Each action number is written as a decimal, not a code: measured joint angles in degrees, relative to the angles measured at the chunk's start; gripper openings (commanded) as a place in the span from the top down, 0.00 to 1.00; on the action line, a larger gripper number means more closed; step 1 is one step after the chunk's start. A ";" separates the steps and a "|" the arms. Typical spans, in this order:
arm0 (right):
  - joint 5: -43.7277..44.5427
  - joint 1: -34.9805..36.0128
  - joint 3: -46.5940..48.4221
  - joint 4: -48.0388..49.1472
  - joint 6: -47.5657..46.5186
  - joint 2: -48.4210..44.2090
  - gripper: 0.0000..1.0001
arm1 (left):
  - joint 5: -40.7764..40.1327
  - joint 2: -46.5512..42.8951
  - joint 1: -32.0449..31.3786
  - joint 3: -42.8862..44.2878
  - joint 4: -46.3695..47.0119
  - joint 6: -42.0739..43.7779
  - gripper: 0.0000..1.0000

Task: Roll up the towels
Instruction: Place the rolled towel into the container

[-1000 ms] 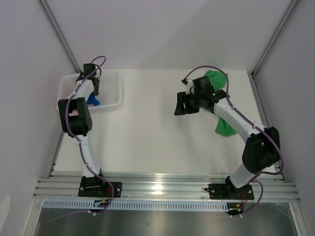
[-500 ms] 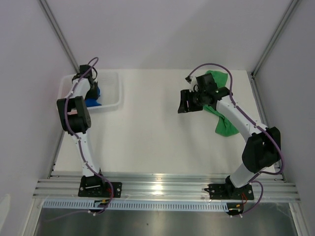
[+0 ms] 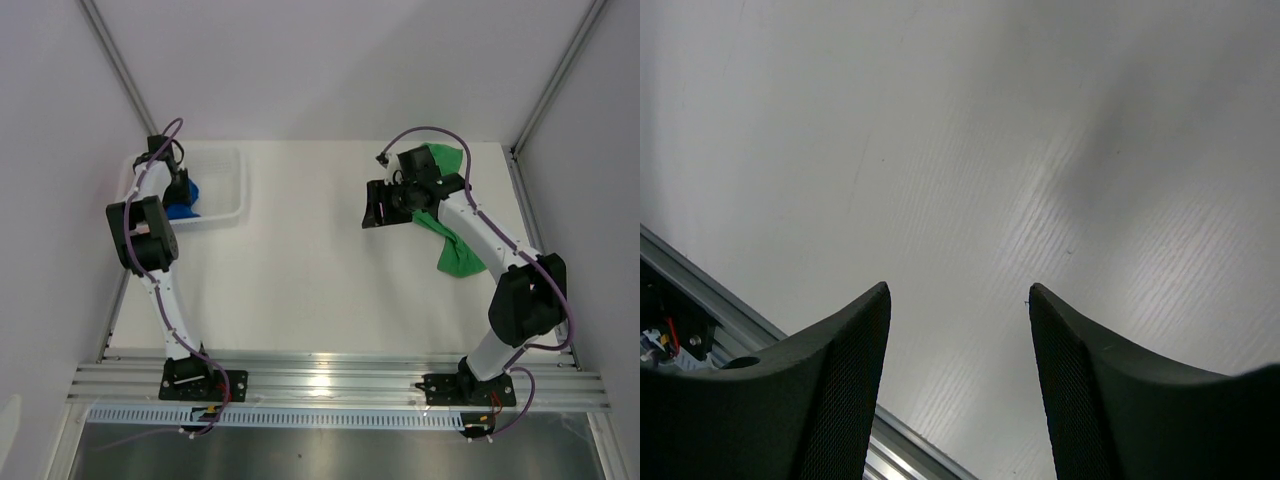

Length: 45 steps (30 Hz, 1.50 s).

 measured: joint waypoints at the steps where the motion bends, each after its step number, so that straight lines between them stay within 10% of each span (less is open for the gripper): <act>1: 0.00 -0.02 0.02 -0.09 -0.13 0.07 0.39 | 0.00 0.00 0.00 0.00 0.00 -0.02 0.55; 14: 0.02 -0.46 0.04 -0.52 -0.68 0.11 0.39 | 1.33 0.00 0.00 -0.31 -0.55 3.10 0.49; 19: 0.00 -0.55 0.04 -0.50 -1.05 0.11 0.39 | 1.55 0.00 -0.04 -0.87 -0.52 4.31 0.99; 39: -1.01 -1.90 -3.02 1.36 -1.25 -0.13 0.39 | -21.49 -7.61 -7.61 -15.06 21.75 26.29 0.99; 45: -1.49 -2.54 -4.35 2.36 -1.25 -0.59 0.39 | -24.65 -5.01 -8.09 -15.02 24.24 29.57 0.81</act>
